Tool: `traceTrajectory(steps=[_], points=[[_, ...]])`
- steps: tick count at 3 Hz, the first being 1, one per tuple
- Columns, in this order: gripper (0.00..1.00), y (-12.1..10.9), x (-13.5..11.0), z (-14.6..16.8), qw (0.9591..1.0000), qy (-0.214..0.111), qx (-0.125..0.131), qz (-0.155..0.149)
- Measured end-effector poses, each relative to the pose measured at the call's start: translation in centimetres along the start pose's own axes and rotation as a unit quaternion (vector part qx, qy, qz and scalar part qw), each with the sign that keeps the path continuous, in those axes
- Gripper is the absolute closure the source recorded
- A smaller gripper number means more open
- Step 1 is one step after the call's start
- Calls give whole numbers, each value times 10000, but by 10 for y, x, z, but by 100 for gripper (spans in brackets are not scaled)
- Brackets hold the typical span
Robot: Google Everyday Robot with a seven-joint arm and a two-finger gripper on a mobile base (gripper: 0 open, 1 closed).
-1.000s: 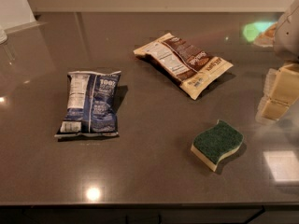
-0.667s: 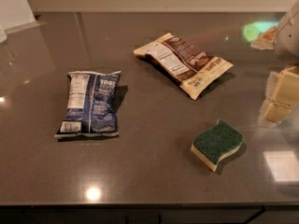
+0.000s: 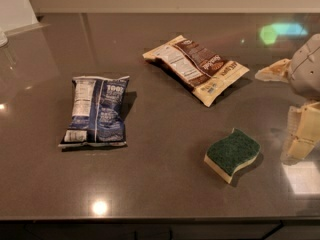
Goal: Move sponge near brown chip bag
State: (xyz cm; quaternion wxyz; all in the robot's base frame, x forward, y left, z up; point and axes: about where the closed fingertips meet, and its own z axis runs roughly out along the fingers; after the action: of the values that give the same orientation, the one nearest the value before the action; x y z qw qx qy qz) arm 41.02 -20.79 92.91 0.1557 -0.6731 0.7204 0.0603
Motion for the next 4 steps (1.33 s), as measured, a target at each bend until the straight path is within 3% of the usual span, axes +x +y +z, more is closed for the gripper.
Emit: traceTrajectory(steps=[2,4], points=[[0,17,6,41,9996,-222,-100,-126],[0,17,16,71,9997,-76,-224,-59]])
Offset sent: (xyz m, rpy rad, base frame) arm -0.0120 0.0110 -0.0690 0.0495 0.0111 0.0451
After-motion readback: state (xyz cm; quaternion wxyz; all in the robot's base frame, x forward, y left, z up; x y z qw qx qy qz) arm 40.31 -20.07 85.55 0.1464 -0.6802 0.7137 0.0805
